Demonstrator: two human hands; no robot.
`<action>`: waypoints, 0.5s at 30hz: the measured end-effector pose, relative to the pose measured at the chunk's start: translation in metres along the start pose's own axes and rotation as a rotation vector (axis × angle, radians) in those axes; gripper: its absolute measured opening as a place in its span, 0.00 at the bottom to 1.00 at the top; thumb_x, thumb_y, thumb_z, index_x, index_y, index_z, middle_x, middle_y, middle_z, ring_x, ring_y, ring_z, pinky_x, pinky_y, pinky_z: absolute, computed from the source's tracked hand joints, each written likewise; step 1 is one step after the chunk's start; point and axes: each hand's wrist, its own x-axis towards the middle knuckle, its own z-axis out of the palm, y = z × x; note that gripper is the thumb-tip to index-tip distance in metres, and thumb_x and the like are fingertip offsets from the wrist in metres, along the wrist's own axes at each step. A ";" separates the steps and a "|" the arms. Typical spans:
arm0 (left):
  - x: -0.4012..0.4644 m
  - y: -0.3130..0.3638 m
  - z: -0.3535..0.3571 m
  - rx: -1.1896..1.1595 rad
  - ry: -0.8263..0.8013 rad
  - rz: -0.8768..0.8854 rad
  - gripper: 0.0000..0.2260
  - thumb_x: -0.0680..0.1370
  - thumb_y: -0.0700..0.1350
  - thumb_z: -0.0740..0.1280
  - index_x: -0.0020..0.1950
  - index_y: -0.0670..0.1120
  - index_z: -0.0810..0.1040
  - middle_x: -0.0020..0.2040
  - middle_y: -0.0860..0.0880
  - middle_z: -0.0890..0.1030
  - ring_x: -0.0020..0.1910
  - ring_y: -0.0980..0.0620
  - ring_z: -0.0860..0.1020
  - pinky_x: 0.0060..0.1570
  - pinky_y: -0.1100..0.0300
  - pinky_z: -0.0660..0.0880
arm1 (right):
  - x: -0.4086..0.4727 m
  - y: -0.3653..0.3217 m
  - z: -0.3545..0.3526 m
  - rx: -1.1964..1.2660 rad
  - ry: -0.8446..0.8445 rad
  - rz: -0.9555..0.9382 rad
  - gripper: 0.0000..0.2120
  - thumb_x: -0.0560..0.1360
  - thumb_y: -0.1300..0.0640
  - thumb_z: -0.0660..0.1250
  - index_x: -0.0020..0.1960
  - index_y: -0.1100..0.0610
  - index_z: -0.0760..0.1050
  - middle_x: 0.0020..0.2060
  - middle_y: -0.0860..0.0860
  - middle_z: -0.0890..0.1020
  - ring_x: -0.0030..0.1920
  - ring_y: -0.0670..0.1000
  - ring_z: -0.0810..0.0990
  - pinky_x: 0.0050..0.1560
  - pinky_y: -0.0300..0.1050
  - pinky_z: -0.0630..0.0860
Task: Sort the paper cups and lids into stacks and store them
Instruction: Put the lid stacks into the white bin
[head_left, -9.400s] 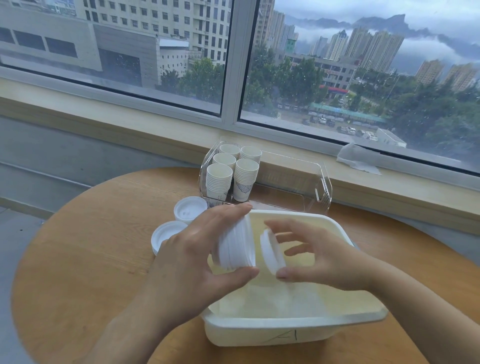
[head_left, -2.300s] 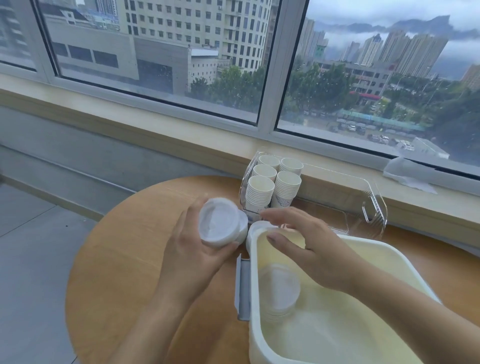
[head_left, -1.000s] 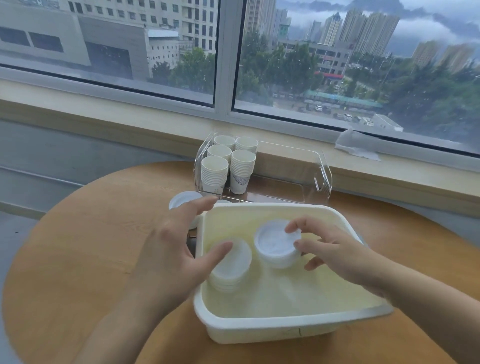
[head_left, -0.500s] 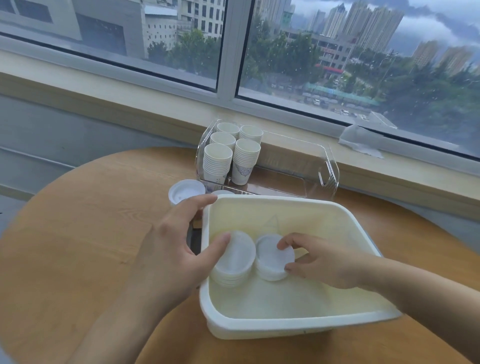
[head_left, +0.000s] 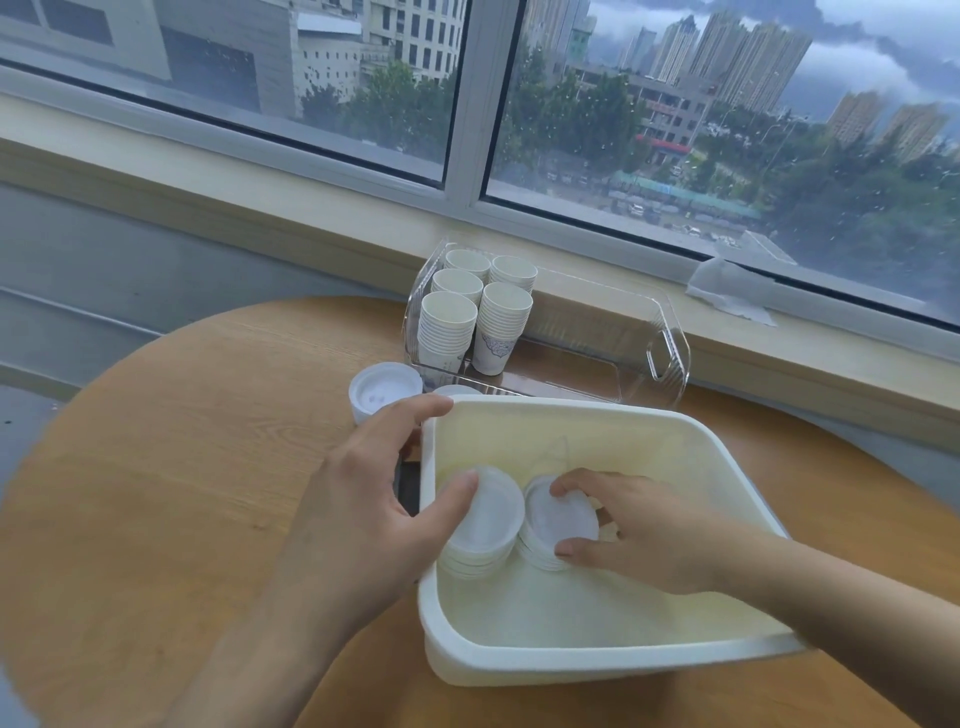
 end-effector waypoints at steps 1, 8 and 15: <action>0.000 0.000 0.000 0.003 -0.003 0.002 0.25 0.72 0.60 0.72 0.68 0.62 0.77 0.57 0.69 0.80 0.59 0.66 0.79 0.56 0.76 0.71 | -0.002 -0.003 0.000 -0.060 0.030 -0.013 0.29 0.77 0.31 0.65 0.74 0.35 0.62 0.67 0.40 0.75 0.64 0.49 0.77 0.64 0.46 0.72; -0.001 0.000 0.000 0.009 0.000 0.009 0.25 0.71 0.60 0.72 0.68 0.62 0.78 0.57 0.68 0.81 0.59 0.64 0.80 0.55 0.74 0.73 | 0.003 -0.011 0.000 -0.275 0.065 -0.052 0.37 0.78 0.28 0.59 0.82 0.36 0.50 0.71 0.45 0.75 0.69 0.55 0.75 0.67 0.52 0.69; 0.000 0.002 0.000 0.011 0.005 0.011 0.25 0.70 0.63 0.71 0.68 0.62 0.78 0.57 0.69 0.80 0.58 0.64 0.80 0.55 0.74 0.74 | 0.002 -0.015 -0.004 -0.420 0.089 -0.090 0.38 0.79 0.26 0.55 0.83 0.39 0.50 0.68 0.46 0.76 0.66 0.54 0.76 0.62 0.52 0.71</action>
